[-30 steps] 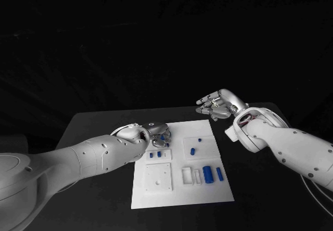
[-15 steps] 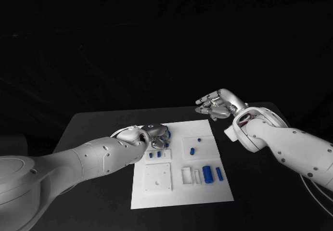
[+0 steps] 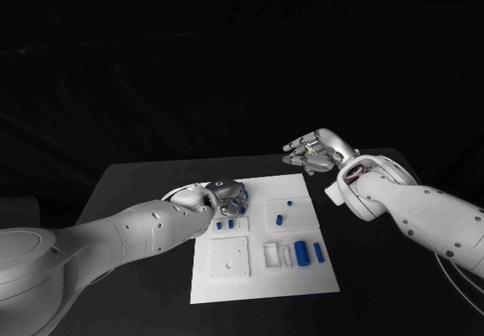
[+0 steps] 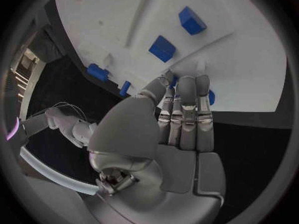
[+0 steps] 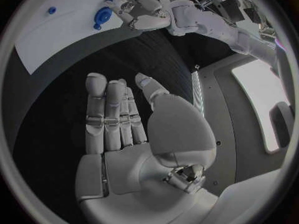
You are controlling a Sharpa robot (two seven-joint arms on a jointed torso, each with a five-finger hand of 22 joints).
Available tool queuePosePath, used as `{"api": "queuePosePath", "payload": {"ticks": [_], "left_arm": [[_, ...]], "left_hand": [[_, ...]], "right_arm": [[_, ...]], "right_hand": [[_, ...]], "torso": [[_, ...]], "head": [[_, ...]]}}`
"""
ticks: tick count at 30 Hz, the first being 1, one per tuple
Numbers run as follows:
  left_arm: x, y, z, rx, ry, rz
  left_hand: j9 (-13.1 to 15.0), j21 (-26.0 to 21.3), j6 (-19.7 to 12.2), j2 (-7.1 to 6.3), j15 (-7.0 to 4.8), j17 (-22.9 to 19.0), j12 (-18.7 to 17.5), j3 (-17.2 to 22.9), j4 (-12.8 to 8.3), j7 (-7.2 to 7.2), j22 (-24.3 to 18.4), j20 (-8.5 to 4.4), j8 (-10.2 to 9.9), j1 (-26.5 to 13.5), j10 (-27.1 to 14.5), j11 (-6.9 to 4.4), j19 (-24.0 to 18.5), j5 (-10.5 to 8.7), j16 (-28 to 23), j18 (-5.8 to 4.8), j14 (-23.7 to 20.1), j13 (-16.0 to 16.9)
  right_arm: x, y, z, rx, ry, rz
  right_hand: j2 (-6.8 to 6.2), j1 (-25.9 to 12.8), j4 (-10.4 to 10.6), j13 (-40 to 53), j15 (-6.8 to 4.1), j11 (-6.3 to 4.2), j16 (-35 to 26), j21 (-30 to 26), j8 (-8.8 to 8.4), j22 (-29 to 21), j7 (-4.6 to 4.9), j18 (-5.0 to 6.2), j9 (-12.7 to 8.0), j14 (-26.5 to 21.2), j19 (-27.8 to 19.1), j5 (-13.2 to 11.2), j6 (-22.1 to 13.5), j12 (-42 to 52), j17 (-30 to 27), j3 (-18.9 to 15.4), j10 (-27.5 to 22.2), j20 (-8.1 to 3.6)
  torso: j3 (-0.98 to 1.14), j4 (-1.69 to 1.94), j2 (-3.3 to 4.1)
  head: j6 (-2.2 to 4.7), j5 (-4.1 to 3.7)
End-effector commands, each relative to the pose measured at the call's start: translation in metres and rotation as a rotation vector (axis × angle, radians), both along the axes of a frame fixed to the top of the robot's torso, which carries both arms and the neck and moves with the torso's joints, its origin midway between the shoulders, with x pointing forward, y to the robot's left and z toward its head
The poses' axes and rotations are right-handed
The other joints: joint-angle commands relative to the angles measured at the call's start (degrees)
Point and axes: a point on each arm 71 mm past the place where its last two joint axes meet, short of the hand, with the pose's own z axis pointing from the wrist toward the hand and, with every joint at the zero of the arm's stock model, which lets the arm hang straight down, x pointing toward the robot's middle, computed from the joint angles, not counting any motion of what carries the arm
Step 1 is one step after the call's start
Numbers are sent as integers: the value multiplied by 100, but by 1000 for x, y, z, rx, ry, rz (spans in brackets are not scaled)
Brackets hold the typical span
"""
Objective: Assemble the parts on the task board
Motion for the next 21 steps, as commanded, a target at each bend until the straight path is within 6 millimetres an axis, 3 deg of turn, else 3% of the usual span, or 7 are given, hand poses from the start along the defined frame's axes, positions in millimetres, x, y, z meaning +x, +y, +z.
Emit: {"api": "queuePosePath", "payload": {"ticks": [1,21], "left_arm": [[0,-2,0,-15,2,-4],[1,-2,1,-35,-19,9]], "left_hand": [[-2,66,-28,-23,-23,-9,-26,56,21,8,123,-14,-23,2,41,-24,-56,34,37,72,-11,-5],[13,169,169,-3,-67,23,-22,80,91,-9,124,-59,-19,63,294,-95,-58,23,113,43,12,-3]], "right_arm": [[-1,2,1,0,-3,15],[0,2,0,-1,-1,16]], "right_hand": [[-27,-37,29,-5,40,-2,-24,-40,-7,246,14,88,2,-9,20,-32,4,-24,-1,-2,42,26],[-21,-36,24,-10,38,-7,-26,-63,-6,243,5,87,2,-15,15,-38,38,-25,0,16,50,25]], "torso": [[1,1,-2],[-8,8,-1]], "head": [[-4,-2],[-21,-17]]}}
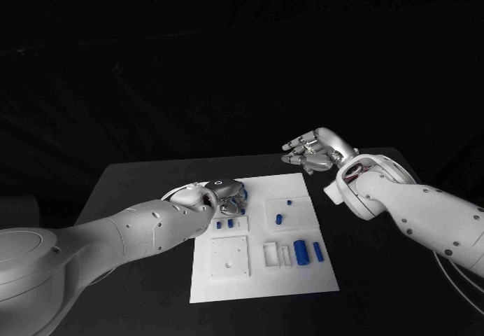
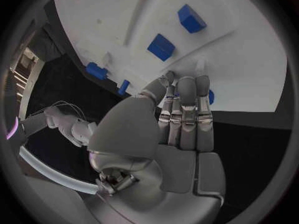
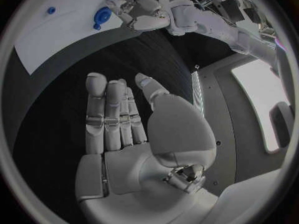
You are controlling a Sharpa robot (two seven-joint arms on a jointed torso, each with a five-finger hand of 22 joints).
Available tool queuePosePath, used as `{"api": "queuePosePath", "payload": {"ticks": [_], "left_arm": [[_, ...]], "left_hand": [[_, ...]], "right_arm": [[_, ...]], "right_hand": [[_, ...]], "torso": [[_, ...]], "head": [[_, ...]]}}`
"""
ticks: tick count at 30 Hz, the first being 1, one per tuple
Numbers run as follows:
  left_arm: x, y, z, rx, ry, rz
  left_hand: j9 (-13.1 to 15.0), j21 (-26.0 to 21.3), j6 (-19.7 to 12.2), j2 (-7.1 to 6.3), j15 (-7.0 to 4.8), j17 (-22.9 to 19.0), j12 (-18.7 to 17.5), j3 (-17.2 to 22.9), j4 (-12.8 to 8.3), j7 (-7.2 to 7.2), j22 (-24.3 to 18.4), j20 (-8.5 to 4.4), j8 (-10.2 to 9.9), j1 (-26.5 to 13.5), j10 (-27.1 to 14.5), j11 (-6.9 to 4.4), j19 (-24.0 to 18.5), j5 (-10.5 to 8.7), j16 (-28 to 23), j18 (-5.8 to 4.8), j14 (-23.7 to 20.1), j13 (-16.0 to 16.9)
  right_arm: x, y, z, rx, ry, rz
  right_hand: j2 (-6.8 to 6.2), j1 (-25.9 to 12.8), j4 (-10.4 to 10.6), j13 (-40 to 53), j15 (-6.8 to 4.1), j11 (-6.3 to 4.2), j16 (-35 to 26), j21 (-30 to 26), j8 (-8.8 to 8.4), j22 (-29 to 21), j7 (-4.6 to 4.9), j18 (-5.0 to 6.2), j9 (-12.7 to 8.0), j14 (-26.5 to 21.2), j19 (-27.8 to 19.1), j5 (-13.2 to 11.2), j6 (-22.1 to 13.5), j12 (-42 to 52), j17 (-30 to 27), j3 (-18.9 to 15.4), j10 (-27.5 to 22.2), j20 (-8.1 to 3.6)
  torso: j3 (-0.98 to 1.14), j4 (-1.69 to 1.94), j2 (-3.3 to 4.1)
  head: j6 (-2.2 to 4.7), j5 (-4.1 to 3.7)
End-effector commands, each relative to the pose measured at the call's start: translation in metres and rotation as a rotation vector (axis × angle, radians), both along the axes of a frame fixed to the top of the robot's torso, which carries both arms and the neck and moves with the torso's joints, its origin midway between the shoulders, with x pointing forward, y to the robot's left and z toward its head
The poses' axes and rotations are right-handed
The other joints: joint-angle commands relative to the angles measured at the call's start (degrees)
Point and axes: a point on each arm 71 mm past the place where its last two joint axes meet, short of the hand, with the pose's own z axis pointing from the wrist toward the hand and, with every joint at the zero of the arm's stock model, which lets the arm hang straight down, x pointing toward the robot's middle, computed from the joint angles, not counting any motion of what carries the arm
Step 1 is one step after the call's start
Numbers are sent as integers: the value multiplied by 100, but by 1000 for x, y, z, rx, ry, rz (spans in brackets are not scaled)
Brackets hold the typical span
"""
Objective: Assemble the parts on the task board
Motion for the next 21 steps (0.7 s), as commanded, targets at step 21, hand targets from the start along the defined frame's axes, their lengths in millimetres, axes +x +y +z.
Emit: {"api": "queuePosePath", "payload": {"ticks": [21], "left_arm": [[-2,-6,-2,-3,36,-18]], "left_hand": [[-6,62,-95,-64,-4,6,-24,-22,-12,19,119,7,-22,55,-125,44,-78,-10,46,84,-84,-4]], "right_arm": [[0,2,1,-2,0,17]], "right_hand": [[-19,-41,15,-8,37,-8,-26,-28,-7,245,5,89,2,-17,16,-53,51,-27,1,28,54,23]], "torso": [[1,1,6]], "head": [[-19,0]]}}
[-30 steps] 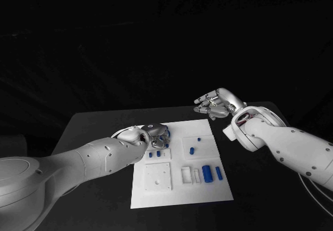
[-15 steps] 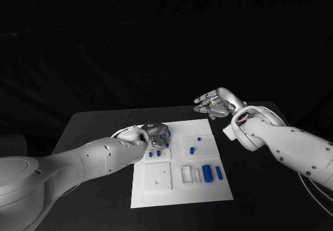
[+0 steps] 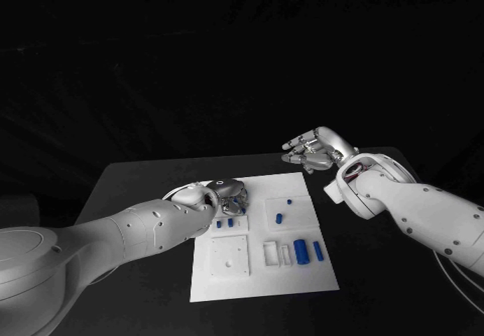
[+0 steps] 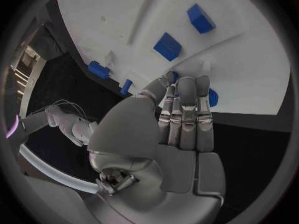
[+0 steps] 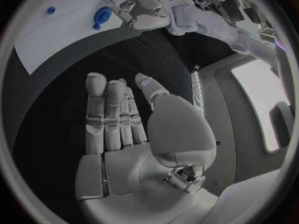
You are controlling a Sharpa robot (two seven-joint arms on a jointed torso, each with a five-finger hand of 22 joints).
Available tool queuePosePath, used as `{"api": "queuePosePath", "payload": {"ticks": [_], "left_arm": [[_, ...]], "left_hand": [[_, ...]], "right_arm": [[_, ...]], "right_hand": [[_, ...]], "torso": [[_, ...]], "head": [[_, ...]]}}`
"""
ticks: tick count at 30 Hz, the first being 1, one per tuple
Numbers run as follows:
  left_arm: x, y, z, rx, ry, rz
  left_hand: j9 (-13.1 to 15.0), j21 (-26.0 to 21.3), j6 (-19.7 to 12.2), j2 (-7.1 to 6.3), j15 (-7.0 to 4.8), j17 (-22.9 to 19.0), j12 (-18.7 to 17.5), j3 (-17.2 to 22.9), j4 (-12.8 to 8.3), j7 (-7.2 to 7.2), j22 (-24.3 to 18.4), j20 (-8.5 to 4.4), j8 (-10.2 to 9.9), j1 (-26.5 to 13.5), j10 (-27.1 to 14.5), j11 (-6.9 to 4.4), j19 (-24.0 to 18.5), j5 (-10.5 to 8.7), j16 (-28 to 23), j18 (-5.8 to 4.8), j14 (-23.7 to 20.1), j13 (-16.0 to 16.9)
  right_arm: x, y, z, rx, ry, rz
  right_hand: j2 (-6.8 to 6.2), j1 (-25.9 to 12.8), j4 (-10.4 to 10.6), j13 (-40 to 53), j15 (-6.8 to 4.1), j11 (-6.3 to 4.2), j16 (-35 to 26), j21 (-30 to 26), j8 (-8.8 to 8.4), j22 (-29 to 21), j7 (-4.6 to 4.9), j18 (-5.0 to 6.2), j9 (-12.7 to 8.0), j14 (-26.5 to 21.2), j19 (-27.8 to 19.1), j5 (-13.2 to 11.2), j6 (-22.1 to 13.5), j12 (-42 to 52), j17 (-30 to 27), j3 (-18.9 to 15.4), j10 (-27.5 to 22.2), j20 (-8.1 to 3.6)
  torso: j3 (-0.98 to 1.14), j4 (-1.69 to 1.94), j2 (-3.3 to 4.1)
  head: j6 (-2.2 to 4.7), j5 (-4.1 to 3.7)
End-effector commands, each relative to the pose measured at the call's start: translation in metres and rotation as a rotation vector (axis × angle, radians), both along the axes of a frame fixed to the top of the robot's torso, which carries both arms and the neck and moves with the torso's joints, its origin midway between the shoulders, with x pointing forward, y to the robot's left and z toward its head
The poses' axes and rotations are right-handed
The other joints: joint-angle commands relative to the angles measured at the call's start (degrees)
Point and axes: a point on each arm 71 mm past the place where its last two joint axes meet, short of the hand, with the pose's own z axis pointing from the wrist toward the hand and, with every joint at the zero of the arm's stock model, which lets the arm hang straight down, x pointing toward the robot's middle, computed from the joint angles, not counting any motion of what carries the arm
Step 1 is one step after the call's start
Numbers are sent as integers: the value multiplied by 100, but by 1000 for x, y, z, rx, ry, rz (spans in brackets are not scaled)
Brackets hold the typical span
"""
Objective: Assemble the parts on the task board
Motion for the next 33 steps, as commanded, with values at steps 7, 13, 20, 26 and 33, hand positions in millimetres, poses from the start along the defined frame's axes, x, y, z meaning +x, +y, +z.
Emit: {"api": "queuePosePath", "payload": {"ticks": [7,13,20,26,33], "left_arm": [[-1,-4,-6,16,29,-8],[-1,-4,-8,22,38,-8],[-1,-5,-10,27,53,-10],[-1,-4,-12,25,54,-9],[-1,-2,-10,-12,27,-6]], "left_hand": [[-6,46,-28,-9,-4,7,-24,-8,-2,22,123,10,-22,35,-40,5,-39,-9,44,98,-46,-5],[-3,65,40,78,-14,5,-24,19,41,14,126,5,-20,39,23,-16,-42,-2,58,101,-33,-4],[-3,86,132,144,-29,5,-22,9,91,-9,123,-7,-18,36,91,-45,-51,-9,72,88,-22,-3],[2,127,292,229,-62,9,-19,-32,125,-44,125,-35,-12,73,261,-102,-40,-4,98,71,16,-1],[17,206,621,331,-145,52,-20,-145,137,-114,123,-115,-16,117,548,-213,42,31,198,33,146,1]], "right_arm": [[-1,2,1,-1,-1,18],[-1,2,1,-1,-2,18],[-1,3,1,-1,-2,20],[-1,3,1,-1,-2,20],[-1,3,1,-1,-3,20]], "right_hand": [[-19,-42,15,-9,37,14,-26,-29,-7,241,13,96,2,-17,16,-31,44,-27,1,28,33,23],[-17,-45,12,-10,37,13,-27,-31,-7,241,10,95,2,-18,15,-36,53,-27,1,28,34,23],[-14,-51,14,-10,36,11,-27,-36,-7,240,8,95,2,-18,15,-38,63,-26,1,27,37,22],[-10,-58,17,-9,35,10,-27,-31,-8,241,4,93,2,-18,15,-43,74,-23,1,24,42,22],[-10,-58,17,-9,35,10,-27,-31,-8,241,4,93,2,-18,15,-43,74,-23,1,24,42,22]], "torso": [[5,-10,11],[3,1,2],[7,-4,4],[4,0,0],[3,3,-2]], "head": [[-7,-11],[-23,-27],[-26,-29],[-28,-28],[-19,-26]]}}
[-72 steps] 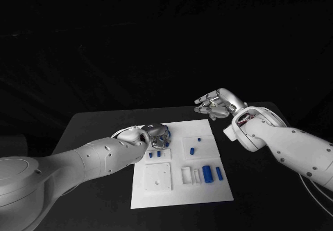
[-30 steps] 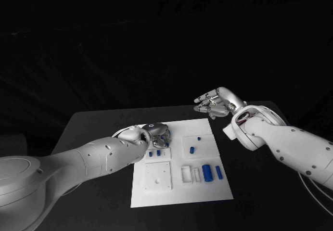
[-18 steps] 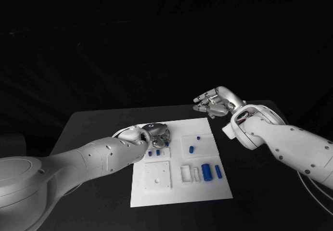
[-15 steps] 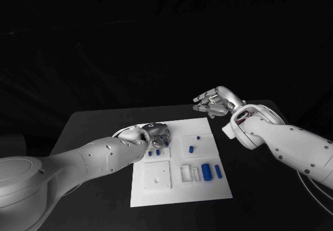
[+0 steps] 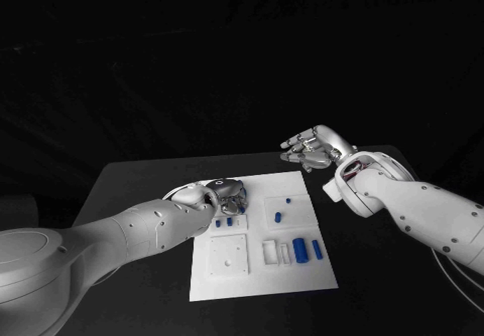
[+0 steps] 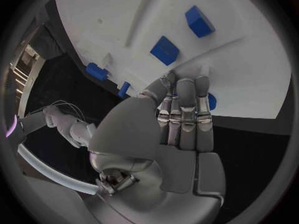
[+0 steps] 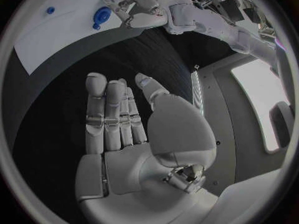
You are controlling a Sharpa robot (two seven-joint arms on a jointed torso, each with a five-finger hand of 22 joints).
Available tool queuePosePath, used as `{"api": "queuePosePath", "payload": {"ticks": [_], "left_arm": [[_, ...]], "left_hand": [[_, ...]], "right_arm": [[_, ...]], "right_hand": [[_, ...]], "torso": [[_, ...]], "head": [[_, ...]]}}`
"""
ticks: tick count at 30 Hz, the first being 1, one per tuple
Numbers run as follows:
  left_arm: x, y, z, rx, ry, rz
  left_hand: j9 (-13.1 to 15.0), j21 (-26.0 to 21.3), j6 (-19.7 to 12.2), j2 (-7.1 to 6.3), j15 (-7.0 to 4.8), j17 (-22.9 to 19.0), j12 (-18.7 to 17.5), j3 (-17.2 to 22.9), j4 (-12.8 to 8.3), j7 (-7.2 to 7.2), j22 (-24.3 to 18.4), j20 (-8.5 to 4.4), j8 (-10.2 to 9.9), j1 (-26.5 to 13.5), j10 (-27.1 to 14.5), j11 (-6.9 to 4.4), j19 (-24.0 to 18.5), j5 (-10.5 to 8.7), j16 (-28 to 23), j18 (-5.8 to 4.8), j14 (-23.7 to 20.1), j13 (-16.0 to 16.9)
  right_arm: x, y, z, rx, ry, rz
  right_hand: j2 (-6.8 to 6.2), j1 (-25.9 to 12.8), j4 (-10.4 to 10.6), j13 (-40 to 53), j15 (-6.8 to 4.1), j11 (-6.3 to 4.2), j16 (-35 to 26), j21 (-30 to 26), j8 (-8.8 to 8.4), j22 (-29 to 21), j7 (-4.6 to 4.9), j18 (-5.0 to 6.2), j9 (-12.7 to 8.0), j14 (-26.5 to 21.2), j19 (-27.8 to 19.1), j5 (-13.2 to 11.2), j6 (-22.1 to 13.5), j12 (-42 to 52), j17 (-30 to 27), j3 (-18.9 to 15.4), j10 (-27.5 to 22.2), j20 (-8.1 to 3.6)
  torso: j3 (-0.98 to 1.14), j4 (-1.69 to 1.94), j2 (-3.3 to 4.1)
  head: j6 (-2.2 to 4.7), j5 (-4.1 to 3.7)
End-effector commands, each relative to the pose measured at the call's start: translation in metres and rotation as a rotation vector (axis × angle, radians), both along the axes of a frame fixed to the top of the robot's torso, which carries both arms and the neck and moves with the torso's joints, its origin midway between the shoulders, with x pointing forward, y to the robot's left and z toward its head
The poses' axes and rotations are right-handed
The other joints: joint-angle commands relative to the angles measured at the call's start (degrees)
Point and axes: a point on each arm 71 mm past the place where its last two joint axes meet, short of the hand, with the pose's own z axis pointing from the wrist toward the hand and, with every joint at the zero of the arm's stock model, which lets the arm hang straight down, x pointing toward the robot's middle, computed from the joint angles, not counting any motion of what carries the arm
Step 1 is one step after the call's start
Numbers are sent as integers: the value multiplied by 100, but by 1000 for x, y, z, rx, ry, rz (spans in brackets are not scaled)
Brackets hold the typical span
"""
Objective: Assemble the parts on the task board
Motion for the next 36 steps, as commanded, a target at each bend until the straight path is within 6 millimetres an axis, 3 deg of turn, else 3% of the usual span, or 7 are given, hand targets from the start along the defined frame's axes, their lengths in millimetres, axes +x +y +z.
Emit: {"api": "queuePosePath", "payload": {"ticks": [1,18,30,36], "left_arm": [[-4,-1,-3,-29,7,-15],[1,8,17,-179,19,58],[2,42,31,-210,64,124],[-1,62,32,-190,61,141]], "left_hand": [[15,29,92,76,-22,7,-16,-54,-12,-1,111,-42,29,17,63,-18,4,41,23,23,21,4],[2,30,95,140,-30,12,-18,-155,-46,-5,99,-61,19,-11,44,-18,24,22,4,-1,48,2],[2,13,88,150,-28,15,-17,-169,-72,-4,100,-59,21,-16,37,-15,20,21,-6,-2,41,3],[2,9,89,147,-28,15,-18,-178,-85,-4,103,-59,20,-7,38,-14,13,18,-11,-4,34,3]], "right_arm": [[-1,2,1,-1,-1,18],[-1,1,0,-2,-2,17],[0,-4,0,-7,0,8],[0,-6,0,-10,1,4]], "right_hand": [[-10,-58,17,-5,35,9,-27,-34,-7,243,-6,53,2,-18,16,-21,43,-23,1,24,42,21],[-6,-57,17,-4,34,7,-27,-44,-7,241,-8,53,2,-18,15,-25,54,-22,1,25,44,20],[-4,-57,13,-5,33,7,-29,-50,-6,240,-11,52,2,-19,15,-25,67,-24,0,26,42,19],[-4,-57,13,-5,33,7,-29,-50,-6,240,-11,52,2,-19,15,-25,67,-24,0,26,42,19]], "torso": [[-3,6,-1],[-8,8,-10],[-9,23,-11],[-29,40,-17]], "head": [[9,1],[39,25],[29,29],[10,27]]}}
